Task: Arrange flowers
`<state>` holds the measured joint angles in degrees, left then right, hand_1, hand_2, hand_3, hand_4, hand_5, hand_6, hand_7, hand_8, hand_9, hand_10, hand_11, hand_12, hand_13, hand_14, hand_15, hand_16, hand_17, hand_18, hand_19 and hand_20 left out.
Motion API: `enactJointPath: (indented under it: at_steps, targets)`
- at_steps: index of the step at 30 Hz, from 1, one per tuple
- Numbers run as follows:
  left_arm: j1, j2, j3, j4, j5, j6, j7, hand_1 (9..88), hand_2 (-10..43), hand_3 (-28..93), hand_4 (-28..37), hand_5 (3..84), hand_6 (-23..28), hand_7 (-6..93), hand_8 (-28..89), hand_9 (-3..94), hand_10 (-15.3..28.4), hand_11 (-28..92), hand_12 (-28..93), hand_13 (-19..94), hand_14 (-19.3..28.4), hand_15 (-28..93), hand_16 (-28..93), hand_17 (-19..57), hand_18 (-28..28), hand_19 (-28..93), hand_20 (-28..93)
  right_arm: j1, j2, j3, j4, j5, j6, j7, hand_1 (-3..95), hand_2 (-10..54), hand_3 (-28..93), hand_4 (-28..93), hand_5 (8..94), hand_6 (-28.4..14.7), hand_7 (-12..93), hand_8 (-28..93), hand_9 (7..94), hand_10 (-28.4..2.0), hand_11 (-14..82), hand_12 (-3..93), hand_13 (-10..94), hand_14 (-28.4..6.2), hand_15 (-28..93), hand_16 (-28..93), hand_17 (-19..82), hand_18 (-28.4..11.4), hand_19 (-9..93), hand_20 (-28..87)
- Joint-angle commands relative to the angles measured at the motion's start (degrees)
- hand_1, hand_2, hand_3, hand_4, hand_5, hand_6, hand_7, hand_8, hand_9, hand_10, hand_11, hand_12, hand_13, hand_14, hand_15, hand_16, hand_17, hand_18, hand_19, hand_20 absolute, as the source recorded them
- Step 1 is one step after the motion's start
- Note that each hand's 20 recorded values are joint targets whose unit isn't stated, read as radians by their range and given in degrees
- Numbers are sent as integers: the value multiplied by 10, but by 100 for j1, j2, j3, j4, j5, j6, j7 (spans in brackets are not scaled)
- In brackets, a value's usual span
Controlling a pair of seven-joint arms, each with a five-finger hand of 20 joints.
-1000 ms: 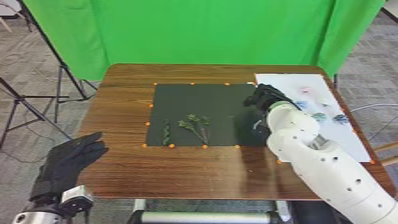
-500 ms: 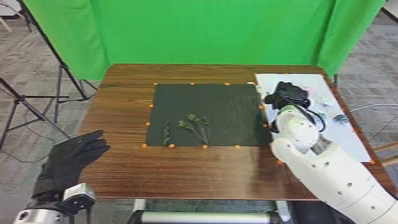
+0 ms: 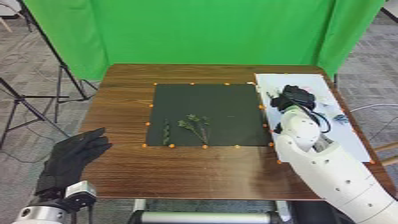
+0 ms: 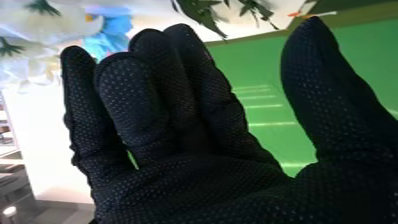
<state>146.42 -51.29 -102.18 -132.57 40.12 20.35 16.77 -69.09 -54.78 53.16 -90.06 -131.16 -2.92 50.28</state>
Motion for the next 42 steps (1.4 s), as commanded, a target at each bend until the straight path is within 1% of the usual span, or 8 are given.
enactJointPath:
  at_steps: [1, 6, 10, 12, 14, 20, 34, 42]
  targets:
    - [-10, -52, 35, 43, -13, -69, -44, 282, 67, 792, -167, 505, 159, 148, -91, 417, 234, 402, 85, 301, 284, 639, -150, -100, 218, 608, 122, -115, -136, -220, 131, -532, -20, 119, 316, -45, 796, -254, 617, -125, 293, -108, 584, -233, 566, 224, 580, -181, 800, 188, 250, -284, 811, -67]
    - [-72, -14, 106, 68, -38, -80, 2, 283, 67, 792, -167, 505, 159, 148, -91, 418, 234, 402, 85, 302, 284, 638, -150, -100, 218, 608, 122, -200, -168, -292, 179, -775, -78, 60, 322, -48, 794, -256, 628, -122, 300, -104, 594, -233, 566, 225, 588, -183, 798, 191, 252, -284, 815, -73]
    - [-23, 72, 144, 83, -415, -114, 290, 283, 67, 792, -166, 505, 159, 149, -91, 417, 234, 402, 85, 302, 284, 639, -150, -100, 218, 608, 122, -209, -211, -374, 376, -1030, -29, 90, 332, -55, 791, -256, 640, -115, 313, -102, 606, -228, 567, 225, 602, -180, 795, 192, 257, -284, 819, -80]
    - [14, 82, 120, 79, -308, -68, 257, 284, 68, 792, -167, 506, 159, 149, -92, 417, 234, 402, 85, 302, 284, 639, -150, -100, 218, 608, 122, -209, -199, -467, 478, -1283, 61, 231, 347, -64, 791, -257, 652, -107, 326, -104, 623, -223, 567, 225, 617, -175, 791, 193, 265, -284, 828, -84]
    - [39, 62, 76, 79, -369, -107, 268, 283, 68, 793, -166, 506, 160, 148, -92, 417, 234, 403, 85, 302, 284, 638, -150, -100, 219, 607, 122, -206, -224, -484, 609, -1436, 204, 202, 366, -77, 791, -261, 675, -96, 340, -107, 651, -213, 565, 230, 649, -164, 783, 202, 287, -284, 847, -96]
    - [0, 74, 56, 84, -333, -102, 238, 283, 68, 793, -166, 506, 160, 148, -91, 418, 235, 403, 85, 302, 284, 639, -150, -100, 219, 608, 123, -240, -240, -514, 790, -1523, 350, 250, 447, -95, 741, -281, 714, -66, 374, 132, 714, -185, 566, 237, 713, -131, 759, 221, 317, -283, 880, -139]
    - [-68, 54, 24, 112, -291, -172, 195, 284, 70, 793, -165, 507, 160, 148, -92, 418, 234, 404, 85, 302, 284, 639, -150, -100, 219, 608, 122, -359, -505, -447, 851, -1414, -65, 194, 469, -95, 729, -282, 729, -57, 377, 144, 732, -175, 555, 257, 734, -120, 742, 239, 317, -282, 874, -136]
    - [-44, 11, 30, 107, -279, -163, 200, 282, 70, 795, -163, 506, 160, 148, -91, 419, 234, 403, 83, 302, 284, 639, -150, -99, 219, 608, 122, -461, -524, -403, 691, -1176, -185, 193, 541, -95, 732, -282, 791, -36, 369, 147, 813, -129, 484, 333, 802, -87, 704, 250, 315, -267, 862, -110]
